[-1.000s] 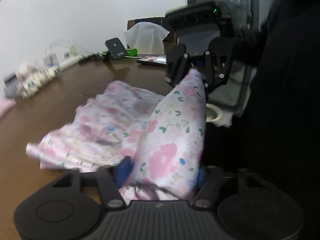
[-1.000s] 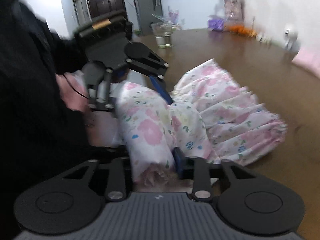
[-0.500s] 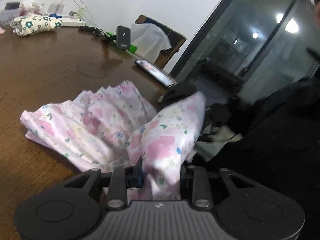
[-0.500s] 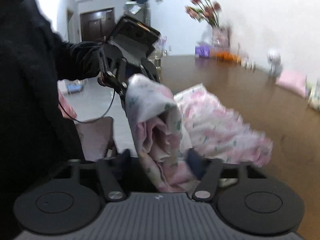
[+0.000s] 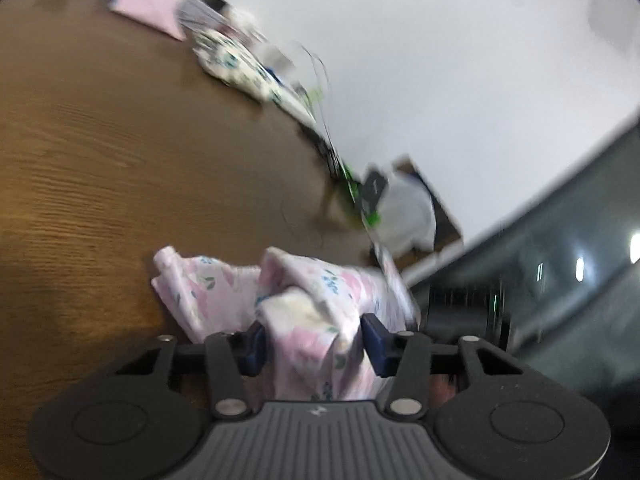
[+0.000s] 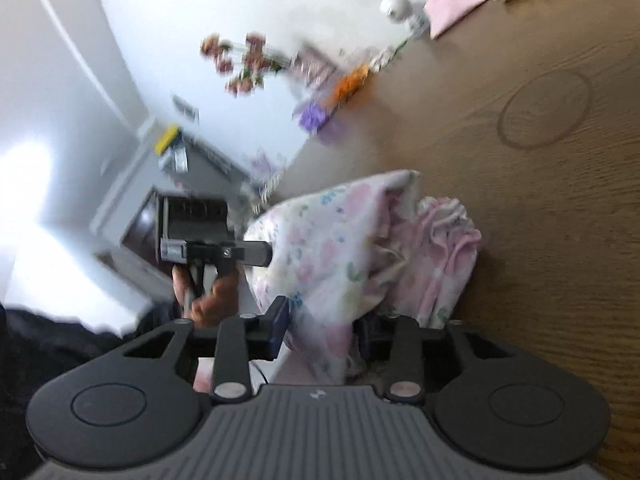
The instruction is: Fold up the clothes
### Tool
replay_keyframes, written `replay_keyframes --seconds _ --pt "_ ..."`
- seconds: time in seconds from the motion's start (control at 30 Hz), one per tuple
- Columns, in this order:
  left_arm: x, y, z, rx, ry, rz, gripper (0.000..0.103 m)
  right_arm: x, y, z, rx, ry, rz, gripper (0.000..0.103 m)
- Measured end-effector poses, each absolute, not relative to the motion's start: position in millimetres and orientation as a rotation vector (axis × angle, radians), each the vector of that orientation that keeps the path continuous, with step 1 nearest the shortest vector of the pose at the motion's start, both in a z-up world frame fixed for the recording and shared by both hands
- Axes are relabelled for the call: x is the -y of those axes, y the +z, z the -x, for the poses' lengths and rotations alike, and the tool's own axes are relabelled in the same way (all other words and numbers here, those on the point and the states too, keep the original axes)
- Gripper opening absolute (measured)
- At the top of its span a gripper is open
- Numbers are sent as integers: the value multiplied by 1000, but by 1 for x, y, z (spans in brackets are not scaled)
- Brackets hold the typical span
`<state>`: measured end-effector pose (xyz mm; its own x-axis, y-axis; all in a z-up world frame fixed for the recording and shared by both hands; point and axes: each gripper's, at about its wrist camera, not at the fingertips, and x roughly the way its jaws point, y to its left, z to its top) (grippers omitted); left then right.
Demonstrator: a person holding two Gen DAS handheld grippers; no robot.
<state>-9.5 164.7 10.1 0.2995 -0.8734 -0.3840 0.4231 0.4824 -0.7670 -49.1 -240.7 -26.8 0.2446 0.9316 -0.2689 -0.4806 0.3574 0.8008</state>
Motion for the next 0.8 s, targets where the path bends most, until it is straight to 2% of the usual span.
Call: replay_keyframes --seconds 0.13,0.2,0.23,0.27,0.3,0.4,0.43,0.5,0.57,0.73,0.77,0.8 --pt "-160 8 7 -848 -846 607 34 232 -24 60 -786 969 -655 18" --pt "-157 5 6 -835 -792 594 36 224 -20 61 -777 904 -639 18" --pt "-156 4 6 -827 -764 588 36 220 -17 61 -766 861 -611 22" --pt "-154 3 7 -818 -737 581 41 217 -12 63 -748 809 -566 31" --pt "-153 3 8 -806 -708 572 48 215 -8 65 -729 757 -521 35" --pt "-157 22 27 -705 -608 496 61 212 11 79 -625 652 -388 46" --pt "-161 31 34 -651 -579 486 65 212 18 86 -586 612 -340 52" --pt "-161 42 42 -572 -540 480 87 211 29 99 -517 548 -248 56" --pt "-163 46 50 -552 -487 460 88 207 34 104 -495 528 -203 56" --pt "-141 26 40 -692 -457 380 88 183 28 88 -512 475 -167 57" --pt "-140 22 38 -696 -466 387 88 176 26 82 -525 457 -150 64" --pt "-139 18 35 -700 -475 395 88 171 23 77 -534 445 -146 66"
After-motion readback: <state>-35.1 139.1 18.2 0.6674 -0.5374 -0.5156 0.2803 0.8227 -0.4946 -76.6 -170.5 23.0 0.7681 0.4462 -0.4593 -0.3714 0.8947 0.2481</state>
